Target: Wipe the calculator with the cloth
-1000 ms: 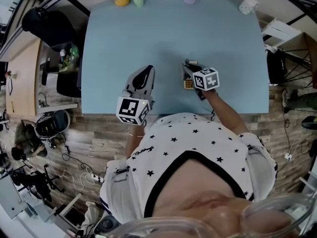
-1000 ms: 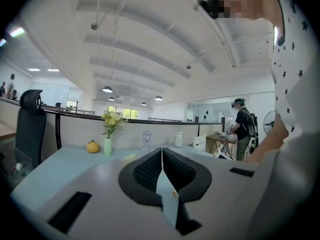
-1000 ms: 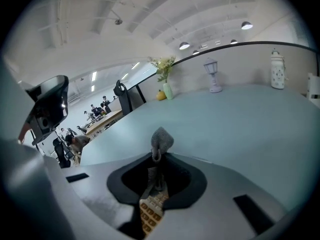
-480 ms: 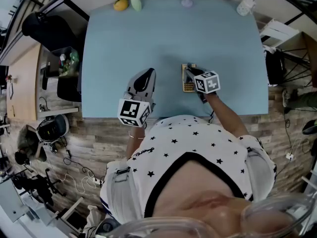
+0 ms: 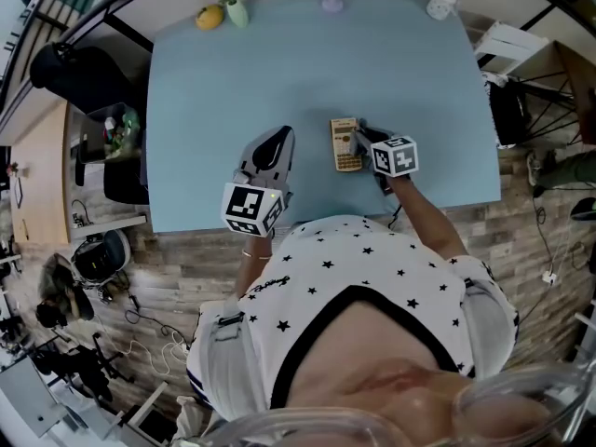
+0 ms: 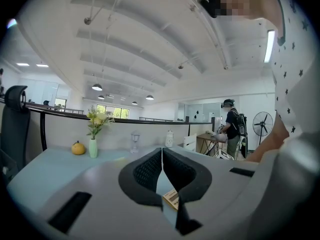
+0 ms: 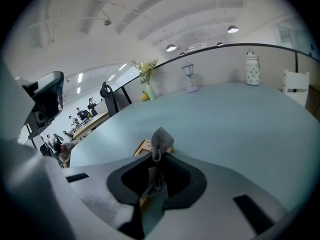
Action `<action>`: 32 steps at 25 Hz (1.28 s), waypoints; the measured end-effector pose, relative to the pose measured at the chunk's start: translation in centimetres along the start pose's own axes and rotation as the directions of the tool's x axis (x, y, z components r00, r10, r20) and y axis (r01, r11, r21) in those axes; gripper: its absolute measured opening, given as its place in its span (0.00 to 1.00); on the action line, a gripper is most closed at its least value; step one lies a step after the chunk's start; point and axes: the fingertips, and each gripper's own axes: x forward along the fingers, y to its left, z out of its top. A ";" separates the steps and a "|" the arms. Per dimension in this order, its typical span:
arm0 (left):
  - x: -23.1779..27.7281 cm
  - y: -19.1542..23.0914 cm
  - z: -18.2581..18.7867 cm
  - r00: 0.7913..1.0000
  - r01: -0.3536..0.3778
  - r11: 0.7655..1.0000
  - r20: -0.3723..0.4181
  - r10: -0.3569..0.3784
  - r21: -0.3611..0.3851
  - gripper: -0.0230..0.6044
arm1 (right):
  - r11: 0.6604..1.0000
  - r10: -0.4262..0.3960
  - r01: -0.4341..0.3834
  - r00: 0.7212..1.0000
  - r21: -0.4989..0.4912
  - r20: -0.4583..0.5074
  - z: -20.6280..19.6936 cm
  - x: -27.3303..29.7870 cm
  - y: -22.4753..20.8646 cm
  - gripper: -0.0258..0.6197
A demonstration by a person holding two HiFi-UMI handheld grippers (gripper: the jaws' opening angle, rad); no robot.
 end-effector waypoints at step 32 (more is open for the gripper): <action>-0.2 0.0 -0.1 1.000 -0.007 1.000 -0.009 0.007 -0.003 0.09 | 0.982 0.173 -0.177 0.983 -0.072 -0.058 -2.1 1.2 7.3 0.12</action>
